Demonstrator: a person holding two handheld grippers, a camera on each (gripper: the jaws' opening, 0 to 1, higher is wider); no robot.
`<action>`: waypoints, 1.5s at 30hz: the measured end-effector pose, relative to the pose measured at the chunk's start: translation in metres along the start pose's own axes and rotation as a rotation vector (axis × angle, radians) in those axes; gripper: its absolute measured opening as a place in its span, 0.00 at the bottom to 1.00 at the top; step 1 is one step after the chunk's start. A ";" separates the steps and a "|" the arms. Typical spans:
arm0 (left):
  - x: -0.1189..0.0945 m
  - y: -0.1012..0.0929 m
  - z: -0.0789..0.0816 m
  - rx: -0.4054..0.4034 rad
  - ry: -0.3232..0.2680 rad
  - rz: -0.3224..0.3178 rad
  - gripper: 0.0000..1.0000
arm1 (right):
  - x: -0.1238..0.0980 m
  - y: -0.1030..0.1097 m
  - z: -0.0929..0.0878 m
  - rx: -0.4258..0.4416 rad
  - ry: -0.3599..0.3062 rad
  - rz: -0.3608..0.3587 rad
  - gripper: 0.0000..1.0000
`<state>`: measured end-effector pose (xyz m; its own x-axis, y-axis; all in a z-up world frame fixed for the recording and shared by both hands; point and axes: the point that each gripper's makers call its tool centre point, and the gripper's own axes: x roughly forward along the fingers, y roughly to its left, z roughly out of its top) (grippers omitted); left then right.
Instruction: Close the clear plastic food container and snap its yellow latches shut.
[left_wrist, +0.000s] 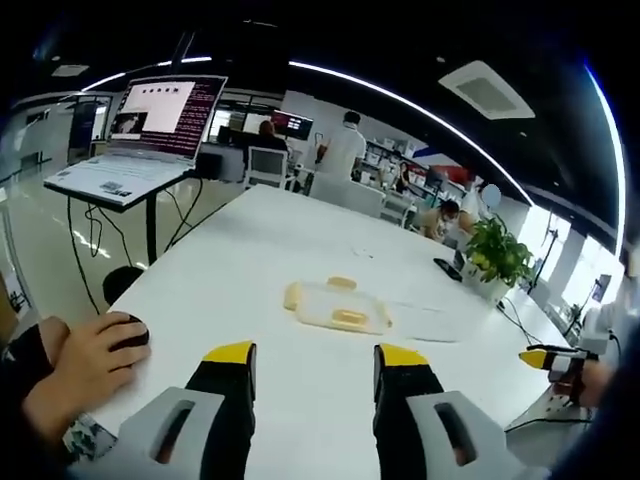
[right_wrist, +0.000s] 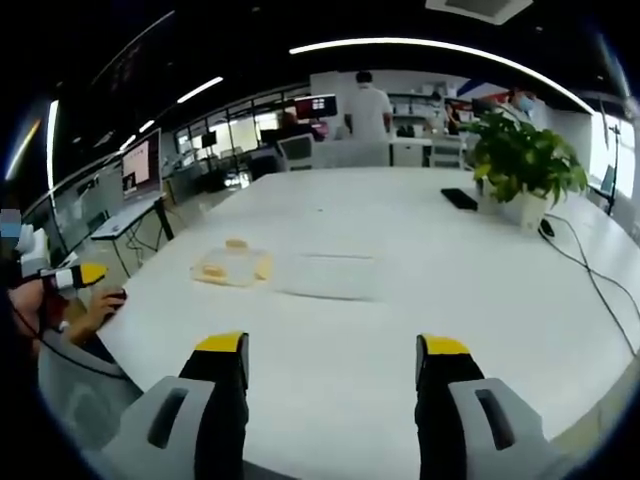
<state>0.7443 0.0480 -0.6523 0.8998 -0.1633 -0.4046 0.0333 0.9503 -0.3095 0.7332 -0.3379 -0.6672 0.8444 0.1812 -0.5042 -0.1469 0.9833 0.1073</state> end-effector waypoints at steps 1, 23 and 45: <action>0.000 0.000 0.000 -0.002 0.002 -0.001 0.41 | 0.000 0.000 0.000 -0.003 0.003 0.001 0.66; 0.032 -0.007 0.009 0.016 0.057 -0.063 0.41 | 0.027 0.018 0.032 -0.072 0.010 0.072 0.65; 0.069 -0.014 0.031 0.065 0.097 -0.145 0.41 | 0.068 0.054 0.070 -0.252 0.012 0.206 0.65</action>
<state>0.8196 0.0317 -0.6495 0.8376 -0.3219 -0.4413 0.1909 0.9295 -0.3157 0.8189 -0.2731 -0.6356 0.7776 0.3759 -0.5040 -0.4387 0.8986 -0.0065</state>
